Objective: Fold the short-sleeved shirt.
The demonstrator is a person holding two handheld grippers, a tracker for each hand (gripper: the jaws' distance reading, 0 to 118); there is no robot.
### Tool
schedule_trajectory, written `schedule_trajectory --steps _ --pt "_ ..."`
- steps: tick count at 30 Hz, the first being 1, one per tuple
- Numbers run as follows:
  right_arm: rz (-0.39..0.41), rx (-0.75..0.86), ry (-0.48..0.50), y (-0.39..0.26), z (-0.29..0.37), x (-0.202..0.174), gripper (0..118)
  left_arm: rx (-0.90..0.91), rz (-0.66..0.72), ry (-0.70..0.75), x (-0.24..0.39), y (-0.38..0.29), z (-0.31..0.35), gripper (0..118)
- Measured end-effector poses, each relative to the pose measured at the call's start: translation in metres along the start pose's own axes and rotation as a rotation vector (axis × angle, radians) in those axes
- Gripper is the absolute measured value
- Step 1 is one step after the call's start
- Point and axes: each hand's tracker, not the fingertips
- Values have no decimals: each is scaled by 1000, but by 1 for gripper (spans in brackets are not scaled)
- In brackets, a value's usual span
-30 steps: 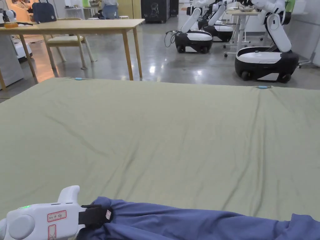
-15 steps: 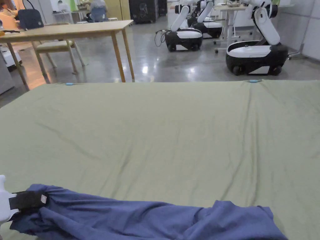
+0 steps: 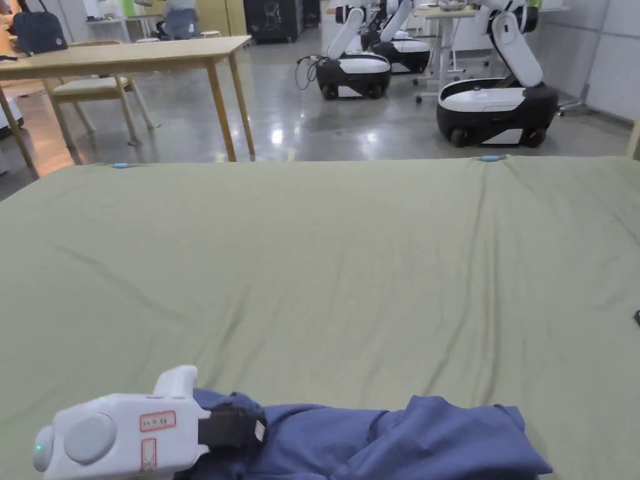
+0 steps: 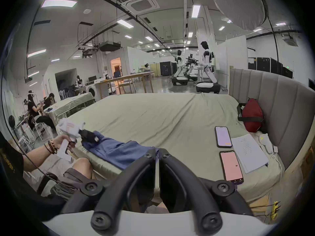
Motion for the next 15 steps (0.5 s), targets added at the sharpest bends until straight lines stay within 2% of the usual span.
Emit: schedule_trajectory --steps 1,2,3,4,5,6,8,10,12,13,14,15 --pt "-6 5 -8 -1 2 0 5 7 -4 -73 -2 -4 -7 75" --pt "-9 10 -13 -1 4 1 5 97 -20 -172 1 -7 -4 95" --pt "-13 14 -15 -2 5 2 5 113 -23 -186 9 -8 -1 111" --pt "-17 15 -18 -2 6 2 5 91 -21 -196 13 -7 -2 118" --pt "-19 15 -21 -2 6 2 5 89 -38 -197 16 -5 0 118" --pt "-19 14 -23 -2 6 3 5 33 -50 -134 17 -2 5 118" --pt "-17 12 -28 -2 6 3 5 118 -55 -147 22 -1 30 118" --pt "-16 9 -29 -2 6 3 5 280 -59 -162 21 0 73 118" --pt "-14 7 -30 -1 5 3 5 397 -43 -158 14 -1 113 114" --pt "-15 6 -31 -1 3 3 5 448 -36 -136 8 -5 130 102" --pt "-17 5 -29 -1 1 3 5 481 -35 -99 3 -8 141 77" --pt "-18 6 -25 -1 -1 3 5 495 -50 -39 8 -14 156 37"
